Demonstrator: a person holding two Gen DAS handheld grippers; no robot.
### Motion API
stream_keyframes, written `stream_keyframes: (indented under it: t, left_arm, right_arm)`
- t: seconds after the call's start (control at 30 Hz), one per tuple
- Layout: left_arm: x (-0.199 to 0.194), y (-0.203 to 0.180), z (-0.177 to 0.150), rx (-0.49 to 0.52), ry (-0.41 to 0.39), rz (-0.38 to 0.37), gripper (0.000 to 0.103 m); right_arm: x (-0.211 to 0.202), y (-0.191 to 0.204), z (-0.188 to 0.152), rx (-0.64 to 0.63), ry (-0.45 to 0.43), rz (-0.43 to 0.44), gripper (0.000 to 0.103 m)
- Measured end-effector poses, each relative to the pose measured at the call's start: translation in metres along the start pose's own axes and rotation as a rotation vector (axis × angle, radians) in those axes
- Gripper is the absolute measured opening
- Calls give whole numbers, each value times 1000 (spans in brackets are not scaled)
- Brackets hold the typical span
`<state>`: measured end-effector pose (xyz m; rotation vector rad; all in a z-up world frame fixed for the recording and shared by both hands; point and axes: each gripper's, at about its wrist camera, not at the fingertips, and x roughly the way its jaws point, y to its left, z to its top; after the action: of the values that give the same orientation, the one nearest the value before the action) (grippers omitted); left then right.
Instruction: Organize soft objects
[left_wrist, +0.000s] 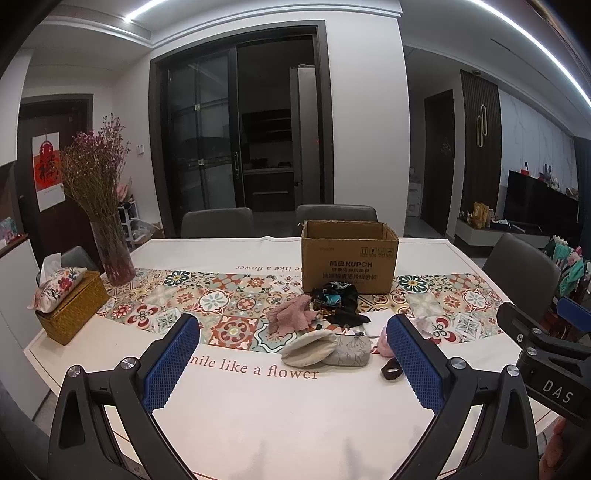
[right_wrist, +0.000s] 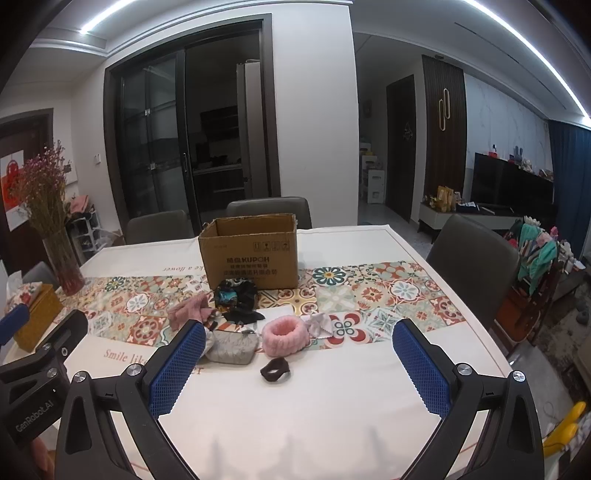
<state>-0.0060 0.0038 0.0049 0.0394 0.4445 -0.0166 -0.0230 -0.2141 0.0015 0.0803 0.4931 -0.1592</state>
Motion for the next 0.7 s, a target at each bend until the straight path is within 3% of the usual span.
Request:
stream_keyframes:
  t: [0.7]
  left_arm:
    - [3, 3, 1, -8, 14, -10, 103]
  right_arm:
    - [1, 2, 1, -6, 3, -2, 102]
